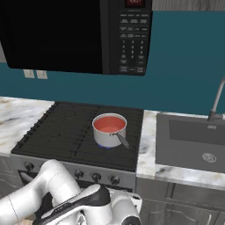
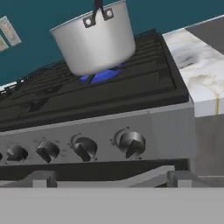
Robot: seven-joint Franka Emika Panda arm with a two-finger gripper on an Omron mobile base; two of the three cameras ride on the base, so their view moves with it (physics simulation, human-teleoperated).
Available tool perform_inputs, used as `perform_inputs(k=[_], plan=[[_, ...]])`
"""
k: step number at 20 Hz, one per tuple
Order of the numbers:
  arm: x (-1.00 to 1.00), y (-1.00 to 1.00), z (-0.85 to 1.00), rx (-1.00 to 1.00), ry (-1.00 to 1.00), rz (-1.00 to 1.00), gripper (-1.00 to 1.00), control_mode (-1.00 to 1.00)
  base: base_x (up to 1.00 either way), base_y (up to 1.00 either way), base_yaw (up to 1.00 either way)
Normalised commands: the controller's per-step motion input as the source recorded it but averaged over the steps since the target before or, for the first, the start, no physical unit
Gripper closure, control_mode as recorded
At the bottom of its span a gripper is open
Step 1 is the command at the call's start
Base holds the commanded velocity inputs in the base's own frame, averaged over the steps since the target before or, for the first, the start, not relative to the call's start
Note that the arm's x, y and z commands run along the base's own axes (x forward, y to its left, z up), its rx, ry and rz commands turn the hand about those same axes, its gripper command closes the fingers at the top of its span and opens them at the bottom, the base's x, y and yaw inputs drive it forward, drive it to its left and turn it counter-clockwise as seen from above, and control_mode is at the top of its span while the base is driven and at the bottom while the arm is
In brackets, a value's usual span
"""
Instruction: Wait until the marinara sauce is simmered to a deep red color and then turn off the stove.
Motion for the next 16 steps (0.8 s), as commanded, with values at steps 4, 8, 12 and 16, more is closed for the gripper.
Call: perform_inputs(k=[4, 8, 12, 16], plan=[[0.00, 0.00, -0.16, 0.01, -0.40, -0.02, -1.00, -1.00, 0.00, 0.00, 0.00], [0.00, 0.00, -0.16, 0.00, -0.38, -0.01, -1.00, -1.00, 0.00, 0.00, 0.00], [0.00, 0.00, -0.12, 0.00, -0.34, -0.01, -1.00, -1.00, 0.00, 0.00, 0.00], [0.00, 0.00, -0.02, 0.01, -0.22, 0.00, -1.00, -1.00, 0.00, 0.00, 0.00]])
